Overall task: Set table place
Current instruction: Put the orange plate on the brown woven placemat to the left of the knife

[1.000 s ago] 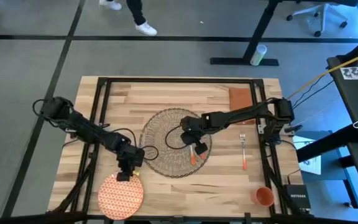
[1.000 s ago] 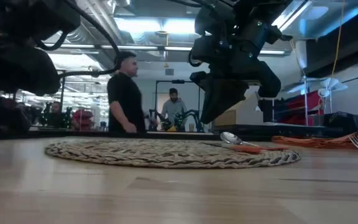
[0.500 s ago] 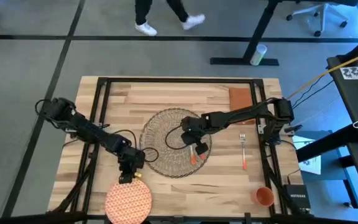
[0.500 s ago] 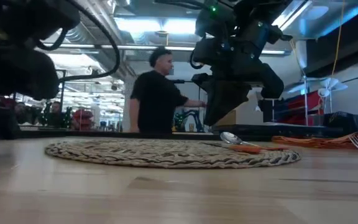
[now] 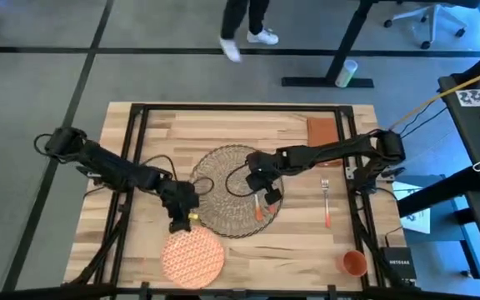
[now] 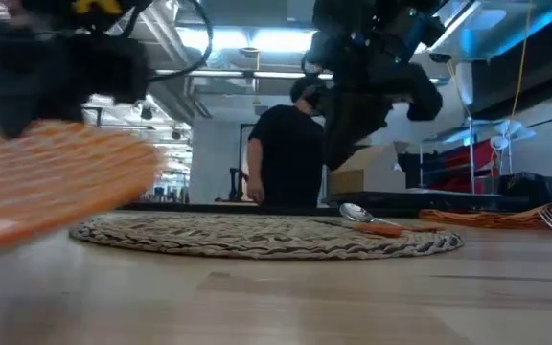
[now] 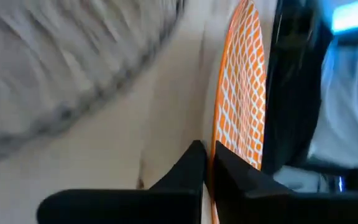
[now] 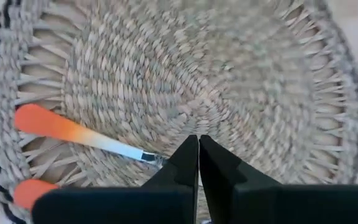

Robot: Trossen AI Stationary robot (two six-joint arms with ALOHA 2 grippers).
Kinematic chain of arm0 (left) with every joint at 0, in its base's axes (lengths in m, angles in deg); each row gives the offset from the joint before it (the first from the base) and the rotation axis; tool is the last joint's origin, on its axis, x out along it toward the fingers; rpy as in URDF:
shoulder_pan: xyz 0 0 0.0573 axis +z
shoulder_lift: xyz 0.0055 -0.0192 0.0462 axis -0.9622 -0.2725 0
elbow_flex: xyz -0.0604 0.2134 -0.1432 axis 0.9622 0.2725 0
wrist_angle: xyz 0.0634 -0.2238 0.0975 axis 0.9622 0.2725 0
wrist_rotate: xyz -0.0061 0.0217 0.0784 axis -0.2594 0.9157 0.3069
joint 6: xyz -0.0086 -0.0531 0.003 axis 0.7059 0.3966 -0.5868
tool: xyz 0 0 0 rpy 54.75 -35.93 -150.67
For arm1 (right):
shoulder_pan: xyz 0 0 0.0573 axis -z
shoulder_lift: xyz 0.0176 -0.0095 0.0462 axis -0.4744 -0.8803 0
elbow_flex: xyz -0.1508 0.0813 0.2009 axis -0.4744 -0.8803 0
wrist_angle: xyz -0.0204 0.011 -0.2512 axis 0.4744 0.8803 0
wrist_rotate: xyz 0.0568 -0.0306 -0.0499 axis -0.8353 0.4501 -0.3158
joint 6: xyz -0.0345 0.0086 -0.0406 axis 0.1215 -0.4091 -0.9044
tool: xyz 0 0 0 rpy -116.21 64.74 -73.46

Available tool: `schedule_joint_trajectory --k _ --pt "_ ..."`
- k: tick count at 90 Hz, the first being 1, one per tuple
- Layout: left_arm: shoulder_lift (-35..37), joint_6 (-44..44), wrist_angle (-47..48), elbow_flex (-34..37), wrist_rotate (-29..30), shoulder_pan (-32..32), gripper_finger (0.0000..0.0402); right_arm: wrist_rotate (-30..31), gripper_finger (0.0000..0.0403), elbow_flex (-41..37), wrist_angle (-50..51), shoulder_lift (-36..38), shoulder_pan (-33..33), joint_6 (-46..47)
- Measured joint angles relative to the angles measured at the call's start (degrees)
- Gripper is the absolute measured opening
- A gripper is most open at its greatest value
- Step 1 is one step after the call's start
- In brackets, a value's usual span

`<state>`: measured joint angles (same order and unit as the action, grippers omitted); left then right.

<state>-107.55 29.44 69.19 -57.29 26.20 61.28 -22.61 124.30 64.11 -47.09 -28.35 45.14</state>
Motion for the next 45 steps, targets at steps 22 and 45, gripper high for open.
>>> schedule_joint_trajectory --k 22,45 --pt "2.83 0.92 -7.64 -0.02 3.37 7.68 0.0001 0.39 0.0 0.02 2.1 1.88 -0.01 0.4" --pt "2.54 -2.81 -7.62 0.02 8.77 16.07 0.0001 0.39 0.0 0.0 3.61 1.9 -0.01 0.87"
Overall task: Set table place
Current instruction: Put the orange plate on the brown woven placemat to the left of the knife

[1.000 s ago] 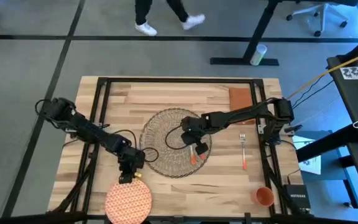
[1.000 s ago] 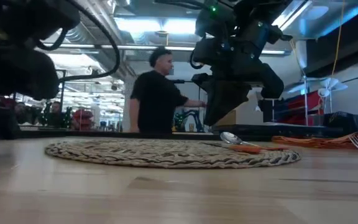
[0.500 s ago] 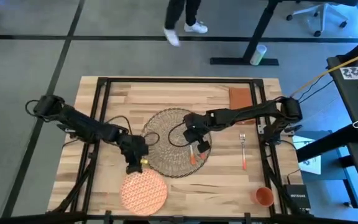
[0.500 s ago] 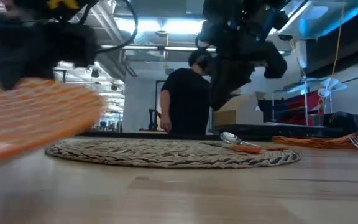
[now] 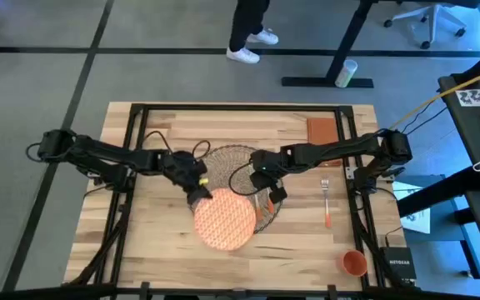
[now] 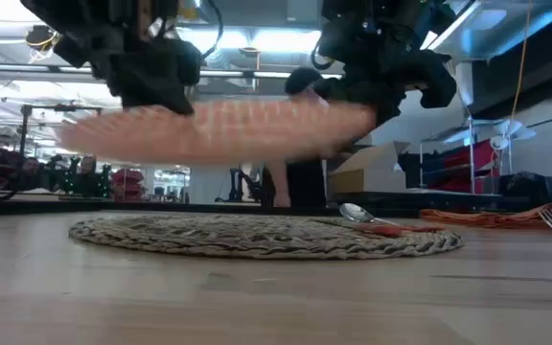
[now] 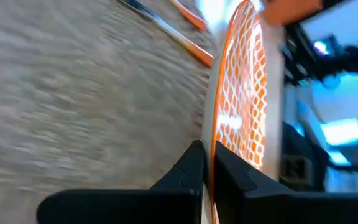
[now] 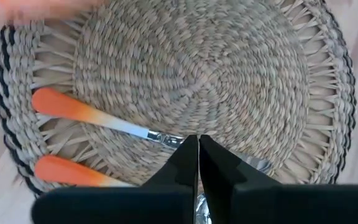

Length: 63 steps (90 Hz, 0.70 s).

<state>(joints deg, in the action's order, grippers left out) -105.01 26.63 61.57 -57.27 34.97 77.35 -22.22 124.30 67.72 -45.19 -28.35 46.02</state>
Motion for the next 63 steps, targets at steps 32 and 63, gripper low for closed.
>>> schedule_joint_trajectory --k 32,63 --pt "-1.16 -8.5 4.51 0.0 1.15 10.4 0.0 -0.02 0.0 0.02 -0.03 0.0 0.0 -0.34" --pt "-6.31 -9.4 4.99 -0.03 0.67 10.79 0.0 -0.05 0.0 0.02 0.02 0.02 0.0 -0.44"
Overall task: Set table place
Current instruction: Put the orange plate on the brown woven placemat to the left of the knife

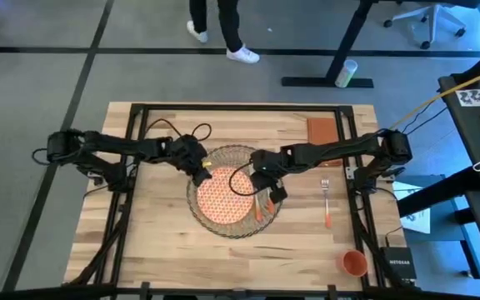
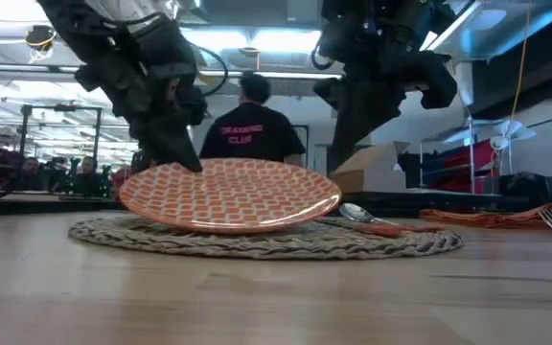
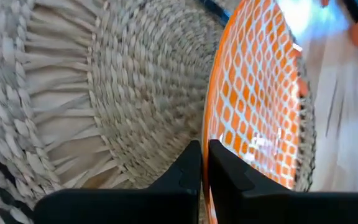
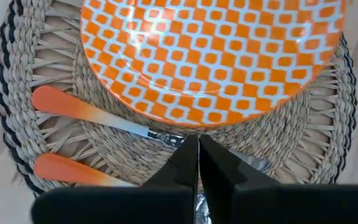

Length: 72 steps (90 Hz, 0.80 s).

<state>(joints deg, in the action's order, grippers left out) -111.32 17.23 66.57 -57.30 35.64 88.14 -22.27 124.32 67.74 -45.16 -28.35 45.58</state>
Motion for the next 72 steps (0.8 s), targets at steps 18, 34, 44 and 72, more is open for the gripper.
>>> schedule_joint_trajectory --k 18,34,44,72 --pt "-1.05 -0.96 0.95 -0.04 0.99 -0.02 0.0013 0.0 0.0 0.0 0.29 0.0 0.0 0.02" --pt "-1.18 -3.88 3.59 0.05 3.8 -0.07 0.0056 0.0 0.0 0.0 0.41 0.0 0.0 0.02" --pt "-1.18 -3.88 4.06 0.05 4.11 -0.02 0.008 0.0 0.0 0.0 0.51 0.0 0.0 0.02" --pt "-0.7 -4.35 2.7 0.05 4.31 -0.02 0.012 0.0 0.0 0.0 0.81 0.0 0.0 0.02"
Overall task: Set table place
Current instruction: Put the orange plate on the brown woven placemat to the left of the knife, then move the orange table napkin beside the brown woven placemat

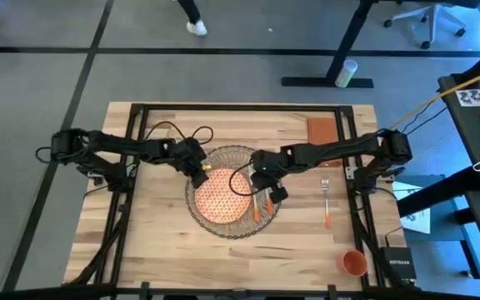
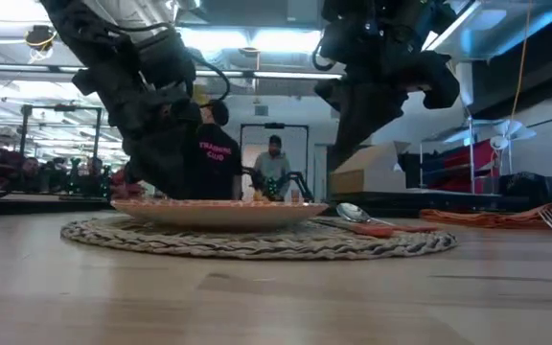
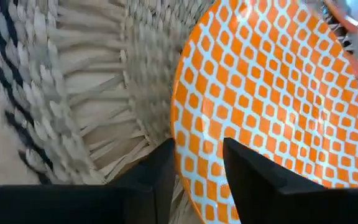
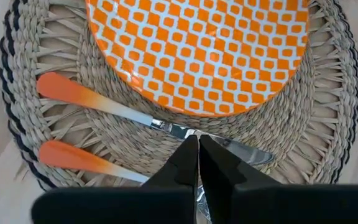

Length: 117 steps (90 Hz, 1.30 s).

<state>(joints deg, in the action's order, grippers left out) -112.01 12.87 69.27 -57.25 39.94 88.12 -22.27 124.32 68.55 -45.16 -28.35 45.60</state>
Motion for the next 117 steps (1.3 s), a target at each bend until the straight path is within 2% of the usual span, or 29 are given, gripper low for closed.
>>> schedule_joint_trajectory --k 16,32,58,68,84,104,117 --pt "3.44 -3.61 -1.27 -0.64 0.65 0.63 0.0125 -0.02 0.0 0.0 -0.04 0.0 0.0 0.0" --pt "6.26 -8.51 6.45 -3.94 0.81 1.55 0.0119 -0.01 0.0 0.0 0.03 0.0 0.0 -0.04" --pt "6.75 -10.69 24.51 -5.59 5.45 -0.79 0.0016 1.29 0.0 0.0 3.24 0.06 -0.05 -0.57" --pt "6.75 -9.28 29.68 -5.16 9.52 -3.08 0.0004 4.49 0.0 0.0 5.06 1.46 -1.17 -0.64" --pt "6.55 -8.03 29.7 -3.02 15.15 -5.46 0.0001 6.92 0.0 0.0 7.09 5.19 -2.94 0.08" --pt "6.25 -6.47 24.14 1.64 17.8 -5.44 0.0 12.83 0.0 0.05 12.8 8.11 -3.82 3.74" --pt "5.26 -6.38 19.28 3.63 18.62 -5.46 0.0 14.58 0.0 0.04 15.19 8.11 -3.82 5.31"
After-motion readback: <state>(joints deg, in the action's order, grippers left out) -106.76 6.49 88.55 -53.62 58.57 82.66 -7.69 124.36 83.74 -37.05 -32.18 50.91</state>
